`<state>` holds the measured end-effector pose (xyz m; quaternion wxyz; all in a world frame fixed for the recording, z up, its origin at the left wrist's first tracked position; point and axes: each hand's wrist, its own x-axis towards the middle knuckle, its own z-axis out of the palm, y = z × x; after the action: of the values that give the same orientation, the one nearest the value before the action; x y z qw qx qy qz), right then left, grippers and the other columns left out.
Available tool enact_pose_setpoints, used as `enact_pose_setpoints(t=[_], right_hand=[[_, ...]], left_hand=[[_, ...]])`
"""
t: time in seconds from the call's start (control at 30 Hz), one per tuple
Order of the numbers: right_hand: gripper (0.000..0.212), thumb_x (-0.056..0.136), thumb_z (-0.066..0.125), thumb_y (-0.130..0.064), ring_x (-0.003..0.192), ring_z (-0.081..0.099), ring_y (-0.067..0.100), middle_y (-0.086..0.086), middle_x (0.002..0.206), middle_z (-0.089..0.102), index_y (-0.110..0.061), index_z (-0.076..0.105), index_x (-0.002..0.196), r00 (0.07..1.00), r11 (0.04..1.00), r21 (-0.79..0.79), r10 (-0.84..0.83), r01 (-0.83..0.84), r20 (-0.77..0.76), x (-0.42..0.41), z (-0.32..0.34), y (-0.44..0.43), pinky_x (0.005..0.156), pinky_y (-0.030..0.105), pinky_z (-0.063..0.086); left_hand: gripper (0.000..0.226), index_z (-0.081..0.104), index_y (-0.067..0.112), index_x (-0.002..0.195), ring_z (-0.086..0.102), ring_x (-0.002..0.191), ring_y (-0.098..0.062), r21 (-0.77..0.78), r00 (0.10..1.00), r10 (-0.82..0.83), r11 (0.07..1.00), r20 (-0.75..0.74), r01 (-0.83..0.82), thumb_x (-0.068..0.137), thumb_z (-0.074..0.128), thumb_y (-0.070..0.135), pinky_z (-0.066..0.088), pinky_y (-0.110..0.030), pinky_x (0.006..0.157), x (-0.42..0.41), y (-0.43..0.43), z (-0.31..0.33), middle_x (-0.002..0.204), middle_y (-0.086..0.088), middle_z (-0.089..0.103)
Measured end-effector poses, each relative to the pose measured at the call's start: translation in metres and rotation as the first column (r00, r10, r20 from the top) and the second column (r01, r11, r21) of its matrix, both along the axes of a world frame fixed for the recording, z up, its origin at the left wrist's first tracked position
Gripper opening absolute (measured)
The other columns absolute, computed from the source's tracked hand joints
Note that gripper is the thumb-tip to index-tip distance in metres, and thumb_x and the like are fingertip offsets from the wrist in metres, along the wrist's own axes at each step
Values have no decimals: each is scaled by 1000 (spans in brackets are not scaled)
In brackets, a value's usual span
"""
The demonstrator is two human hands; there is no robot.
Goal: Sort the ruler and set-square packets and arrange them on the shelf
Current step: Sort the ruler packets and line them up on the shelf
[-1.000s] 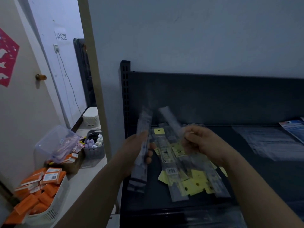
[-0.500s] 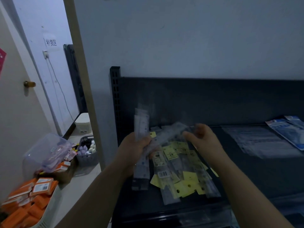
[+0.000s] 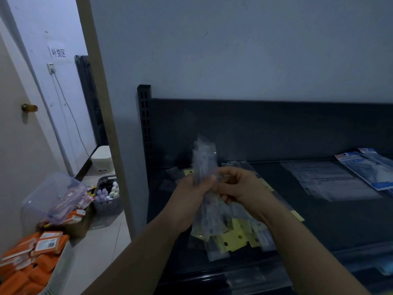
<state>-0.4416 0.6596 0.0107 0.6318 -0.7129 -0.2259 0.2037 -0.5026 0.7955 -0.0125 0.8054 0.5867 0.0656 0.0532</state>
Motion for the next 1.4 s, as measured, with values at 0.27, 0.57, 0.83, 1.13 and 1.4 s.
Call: enact_pose_setpoints(t=[0.27, 0.57, 0.83, 1.13, 1.4], right_hand=[[25, 87, 66, -29, 83, 63, 16, 11, 96, 70, -13, 67, 106, 999, 995, -87, 47, -46, 10, -7, -6, -8, 82, 35, 52], [17, 85, 68, -12, 73, 64, 5, -7, 79, 70, -28, 72, 88, 938, 966, -228, -37, 122, 344, 8, 16, -48, 70, 23, 50], [25, 81, 72, -5, 80, 64, -1, -15, 85, 70, -30, 73, 81, 896, 914, -323, -86, 245, 436, 27, -15, -53, 72, 19, 51], [27, 78, 68, 5, 70, 60, 16, 5, 89, 64, -14, 63, 96, 922, 925, -260, -180, 278, 344, 23, -51, -54, 58, 26, 52], [27, 85, 63, 3, 62, 59, 0, -1, 80, 66, -23, 64, 94, 889, 934, -124, -269, 334, 372, 28, -38, -69, 54, 12, 47]], left_hand=[[23, 56, 12, 121, 67, 104, -22, -233, 980, 181, 960, 81, -158, 100, 46, 18, 55, -41, 86, 15, -8, 15, 112, -9, 70], [28, 49, 11, 112, 68, 87, -14, -1, 927, 209, 976, 313, -220, 89, 64, 11, 55, -29, 77, 11, 22, 13, 96, 4, 66], [48, 57, 21, 107, 63, 85, -9, 547, 915, 335, 733, 225, -403, 69, 84, 10, 49, -17, 71, -1, 47, -8, 93, 2, 66], [35, 53, 18, 105, 62, 90, -10, 700, 979, 195, 692, 52, -175, 79, 77, 16, 48, -24, 76, 1, 49, -26, 96, 3, 65], [16, 63, 18, 93, 63, 80, -4, 765, 978, 166, 610, 129, -204, 82, 74, 19, 50, -26, 70, 6, 28, -5, 87, 5, 68]])
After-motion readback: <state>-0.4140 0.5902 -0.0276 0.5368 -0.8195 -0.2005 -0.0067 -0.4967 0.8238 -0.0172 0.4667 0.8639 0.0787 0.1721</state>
